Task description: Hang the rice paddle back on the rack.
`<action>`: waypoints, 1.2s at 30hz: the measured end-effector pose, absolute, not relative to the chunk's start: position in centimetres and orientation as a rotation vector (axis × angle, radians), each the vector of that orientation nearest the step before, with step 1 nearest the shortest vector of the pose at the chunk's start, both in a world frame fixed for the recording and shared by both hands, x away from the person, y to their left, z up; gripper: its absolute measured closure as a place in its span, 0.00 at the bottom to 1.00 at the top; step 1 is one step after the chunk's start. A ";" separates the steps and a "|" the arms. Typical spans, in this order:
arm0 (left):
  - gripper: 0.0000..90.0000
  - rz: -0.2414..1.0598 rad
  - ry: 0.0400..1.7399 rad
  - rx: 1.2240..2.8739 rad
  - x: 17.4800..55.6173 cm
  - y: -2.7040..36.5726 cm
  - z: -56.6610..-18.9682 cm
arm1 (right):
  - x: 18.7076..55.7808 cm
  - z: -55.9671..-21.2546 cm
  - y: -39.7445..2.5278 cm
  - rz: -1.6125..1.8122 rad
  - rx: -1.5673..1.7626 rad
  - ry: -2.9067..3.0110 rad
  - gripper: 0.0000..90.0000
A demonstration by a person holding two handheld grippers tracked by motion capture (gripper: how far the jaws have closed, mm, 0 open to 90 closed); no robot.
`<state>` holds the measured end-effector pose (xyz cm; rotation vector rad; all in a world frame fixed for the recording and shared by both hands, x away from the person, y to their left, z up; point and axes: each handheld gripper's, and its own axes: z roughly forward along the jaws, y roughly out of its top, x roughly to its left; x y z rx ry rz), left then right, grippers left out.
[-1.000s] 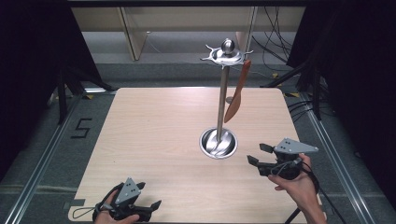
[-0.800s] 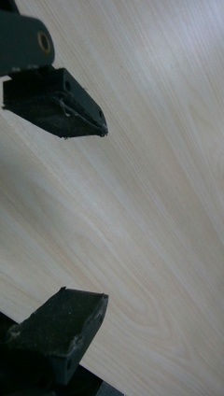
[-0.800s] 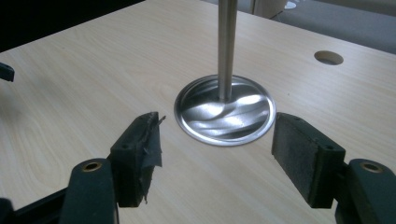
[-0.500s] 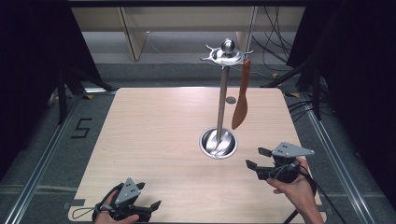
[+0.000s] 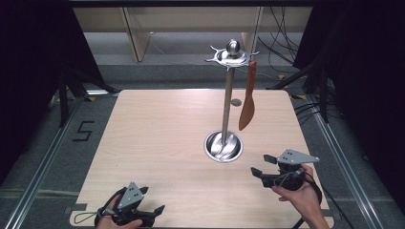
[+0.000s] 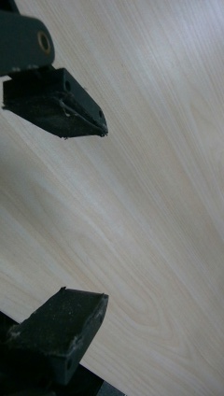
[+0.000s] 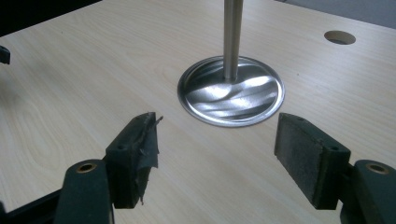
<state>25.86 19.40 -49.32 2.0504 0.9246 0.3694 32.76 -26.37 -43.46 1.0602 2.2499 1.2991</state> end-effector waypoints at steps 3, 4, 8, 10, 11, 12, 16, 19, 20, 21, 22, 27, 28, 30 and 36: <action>0.17 0.376 0.913 2.054 25.9 19.4 -49.3 | 32.5 -43.6 -26.3 1.302 1.081 2.264 0.34; 0.17 0.376 0.913 2.054 25.9 19.4 -49.3 | 32.5 -43.6 -26.3 1.302 1.081 2.264 0.34; 0.17 0.379 0.901 2.077 25.9 19.5 -49.2 | 32.4 -44.0 -26.4 1.297 1.066 2.260 0.34; 0.17 0.373 0.913 2.070 25.9 19.5 -49.2 | 32.4 -44.3 -26.5 1.290 1.058 2.271 0.33; 0.17 0.366 0.925 2.063 25.8 19.5 -49.3 | 32.2 -44.5 -26.4 1.293 1.074 2.271 0.33; 0.17 0.377 0.907 2.066 25.9 19.5 -49.2 | 32.1 -44.6 -26.4 1.294 1.089 2.269 0.33; 0.17 0.380 0.901 2.078 25.9 19.6 -49.2 | 31.9 -45.2 -26.3 1.298 1.088 2.286 0.33; 0.17 0.381 0.904 2.075 25.9 19.5 -49.2 | 31.7 -45.6 -26.5 1.279 1.078 2.290 0.32; 0.17 0.383 0.906 2.078 25.9 19.5 -49.2 | 31.5 -45.7 -26.5 1.274 1.105 2.291 0.32; 0.17 0.374 0.924 2.067 25.8 19.5 -49.2 | 31.6 -45.8 -26.6 1.274 1.068 2.282 0.31; 0.17 0.376 0.911 2.075 25.9 19.5 -49.2 | 31.6 -45.8 -26.7 1.281 1.078 2.293 0.31; 0.17 0.378 0.914 2.075 25.9 19.5 -49.3 | 31.0 -46.4 -26.7 1.293 1.105 2.281 0.31; 0.17 0.384 0.902 2.081 25.9 19.5 -49.2 | 31.1 -46.5 -26.9 1.277 1.085 2.290 0.31; 0.17 0.390 0.916 2.078 25.9 19.5 -49.3 | 30.8 -46.8 -26.7 1.268 1.113 2.287 0.31; 0.17 0.378 0.910 2.053 25.8 19.3 -49.4 | 30.1 -47.8 -26.5 1.274 1.149 2.307 0.30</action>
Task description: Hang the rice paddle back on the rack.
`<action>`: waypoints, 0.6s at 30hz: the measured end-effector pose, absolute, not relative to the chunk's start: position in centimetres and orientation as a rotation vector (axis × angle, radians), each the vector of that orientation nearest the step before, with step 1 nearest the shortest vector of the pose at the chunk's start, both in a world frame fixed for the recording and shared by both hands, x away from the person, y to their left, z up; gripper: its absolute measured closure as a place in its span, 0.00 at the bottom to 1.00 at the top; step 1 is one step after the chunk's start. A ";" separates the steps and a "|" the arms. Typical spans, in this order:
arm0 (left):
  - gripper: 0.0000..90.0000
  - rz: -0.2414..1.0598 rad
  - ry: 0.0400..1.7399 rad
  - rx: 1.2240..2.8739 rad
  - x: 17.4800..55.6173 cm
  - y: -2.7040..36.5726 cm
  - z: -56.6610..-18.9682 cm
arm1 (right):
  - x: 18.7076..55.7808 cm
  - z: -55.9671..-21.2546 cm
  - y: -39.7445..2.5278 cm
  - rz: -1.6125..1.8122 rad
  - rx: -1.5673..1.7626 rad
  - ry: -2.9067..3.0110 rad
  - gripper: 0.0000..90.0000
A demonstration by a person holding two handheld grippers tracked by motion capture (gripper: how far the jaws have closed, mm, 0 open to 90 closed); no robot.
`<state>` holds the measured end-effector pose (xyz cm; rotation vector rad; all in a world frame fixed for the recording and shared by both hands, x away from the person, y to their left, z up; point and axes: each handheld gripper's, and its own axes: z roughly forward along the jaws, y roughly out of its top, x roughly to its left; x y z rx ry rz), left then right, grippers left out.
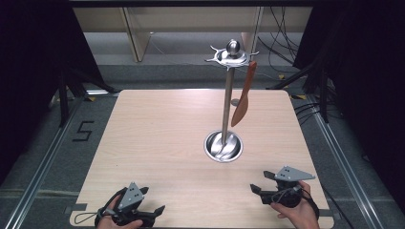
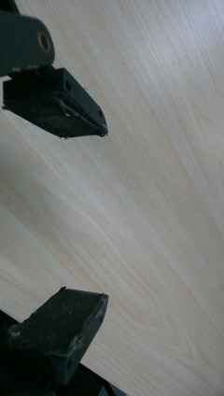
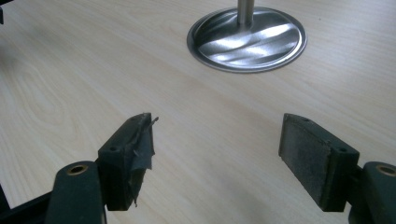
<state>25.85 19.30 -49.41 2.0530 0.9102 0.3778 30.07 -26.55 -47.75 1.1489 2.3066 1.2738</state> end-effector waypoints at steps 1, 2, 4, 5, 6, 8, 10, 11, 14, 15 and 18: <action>0.17 0.376 0.912 2.051 25.8 19.3 -49.4 | 30.0 -47.8 -26.5 1.273 1.143 2.308 0.30; 0.17 0.362 0.932 2.043 25.8 19.2 -49.5 | 30.0 -47.9 -26.6 1.266 1.121 2.301 0.30; 0.17 0.359 0.931 2.049 25.8 19.2 -49.5 | 29.8 -48.0 -26.6 1.244 1.106 2.302 0.30; 0.17 0.363 0.924 2.057 25.7 19.2 -49.4 | 29.6 -48.0 -26.4 1.247 1.125 2.298 0.30; 0.17 0.379 0.899 2.083 25.8 19.3 -49.4 | 29.3 -47.9 -26.4 1.225 1.137 2.297 0.30; 0.17 0.365 0.926 2.052 25.7 19.0 -49.6 | 29.1 -48.0 -26.4 1.215 1.110 2.296 0.30; 0.17 0.369 0.905 2.076 25.7 19.1 -49.5 | 28.8 -48.0 -26.3 1.223 1.115 2.300 0.30; 0.17 0.373 0.895 2.093 25.8 19.2 -49.4 | 28.8 -48.1 -26.3 1.219 1.093 2.291 0.30; 0.17 0.363 0.923 2.079 25.7 19.1 -49.5 | 28.3 -48.2 -26.1 1.216 1.123 2.301 0.30; 0.17 0.367 0.917 2.081 25.7 19.1 -49.5 | 28.3 -48.3 -26.1 1.227 1.098 2.307 0.30; 0.17 0.359 0.914 2.083 25.7 19.1 -49.5 | 27.9 -48.3 -26.0 1.218 1.129 2.308 0.30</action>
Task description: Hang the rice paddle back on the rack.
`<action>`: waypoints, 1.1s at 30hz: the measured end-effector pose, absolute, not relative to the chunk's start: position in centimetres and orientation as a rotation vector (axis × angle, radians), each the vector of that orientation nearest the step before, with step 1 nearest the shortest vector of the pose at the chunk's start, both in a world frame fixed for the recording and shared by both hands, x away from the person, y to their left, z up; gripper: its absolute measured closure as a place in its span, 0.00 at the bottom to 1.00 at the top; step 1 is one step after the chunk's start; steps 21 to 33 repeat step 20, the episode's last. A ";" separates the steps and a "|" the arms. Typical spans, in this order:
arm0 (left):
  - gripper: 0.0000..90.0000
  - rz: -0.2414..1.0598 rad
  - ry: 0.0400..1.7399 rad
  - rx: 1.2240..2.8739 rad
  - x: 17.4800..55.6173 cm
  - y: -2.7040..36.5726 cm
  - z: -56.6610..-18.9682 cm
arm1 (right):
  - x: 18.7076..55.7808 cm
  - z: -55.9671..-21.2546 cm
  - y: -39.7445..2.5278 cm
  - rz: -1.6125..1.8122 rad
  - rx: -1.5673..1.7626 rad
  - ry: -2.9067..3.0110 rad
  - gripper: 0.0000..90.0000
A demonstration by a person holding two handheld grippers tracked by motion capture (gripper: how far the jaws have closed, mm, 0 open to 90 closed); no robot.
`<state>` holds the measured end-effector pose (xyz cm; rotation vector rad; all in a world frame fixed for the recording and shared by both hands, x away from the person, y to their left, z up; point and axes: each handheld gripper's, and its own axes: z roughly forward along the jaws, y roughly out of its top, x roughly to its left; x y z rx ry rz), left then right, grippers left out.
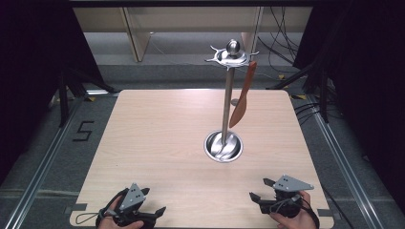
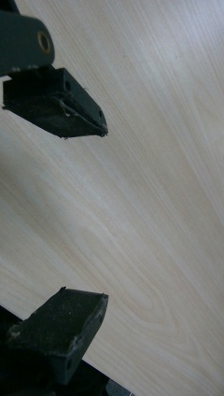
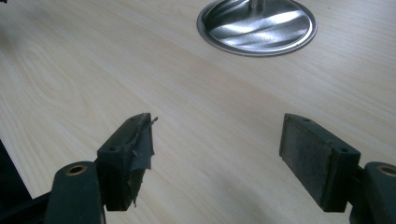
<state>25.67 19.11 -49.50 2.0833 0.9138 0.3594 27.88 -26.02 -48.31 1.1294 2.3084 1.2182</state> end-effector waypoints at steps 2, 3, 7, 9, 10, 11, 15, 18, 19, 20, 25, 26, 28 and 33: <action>0.17 0.364 0.915 2.086 25.7 19.1 -49.5 | 28.0 -48.4 -26.2 1.206 1.087 2.306 0.30; 0.17 0.366 0.913 2.087 25.7 19.1 -49.5 | 28.0 -48.4 -26.3 1.197 1.076 2.305 0.30; 0.17 0.374 0.913 2.096 25.7 19.2 -49.5 | 27.7 -48.6 -26.3 1.221 1.122 2.313 0.30; 0.17 0.374 0.914 2.094 25.7 19.1 -49.5 | 27.8 -48.6 -26.5 1.219 1.083 2.307 0.30; 0.17 0.374 0.911 2.091 25.7 19.1 -49.6 | 27.8 -48.6 -26.5 1.204 1.090 2.302 0.30; 0.17 0.374 0.909 2.086 25.7 19.1 -49.6 | 27.7 -48.5 -26.5 1.199 1.114 2.307 0.30; 0.17 0.366 0.915 2.078 25.7 19.1 -49.6 | 27.7 -48.6 -26.6 1.214 1.114 2.303 0.30; 0.17 0.374 0.918 2.085 25.7 19.2 -49.6 | 27.7 -48.6 -26.7 1.202 1.114 2.307 0.30; 0.17 0.369 0.915 2.068 25.7 19.2 -49.6 | 27.7 -48.6 -26.7 1.209 1.122 2.301 0.30; 0.17 0.377 0.901 2.075 25.8 19.2 -49.6 | 27.6 -48.6 -26.7 1.206 1.141 2.304 0.30; 0.17 0.377 0.901 2.075 25.8 19.2 -49.6 | 27.6 -48.6 -26.7 1.206 1.141 2.304 0.30; 0.17 0.377 0.901 2.075 25.8 19.2 -49.6 | 27.6 -48.6 -26.7 1.206 1.141 2.304 0.30; 0.17 0.377 0.901 2.075 25.8 19.2 -49.6 | 27.6 -48.6 -26.7 1.206 1.141 2.304 0.30; 0.17 0.377 0.901 2.075 25.8 19.2 -49.6 | 27.6 -48.6 -26.7 1.206 1.141 2.304 0.30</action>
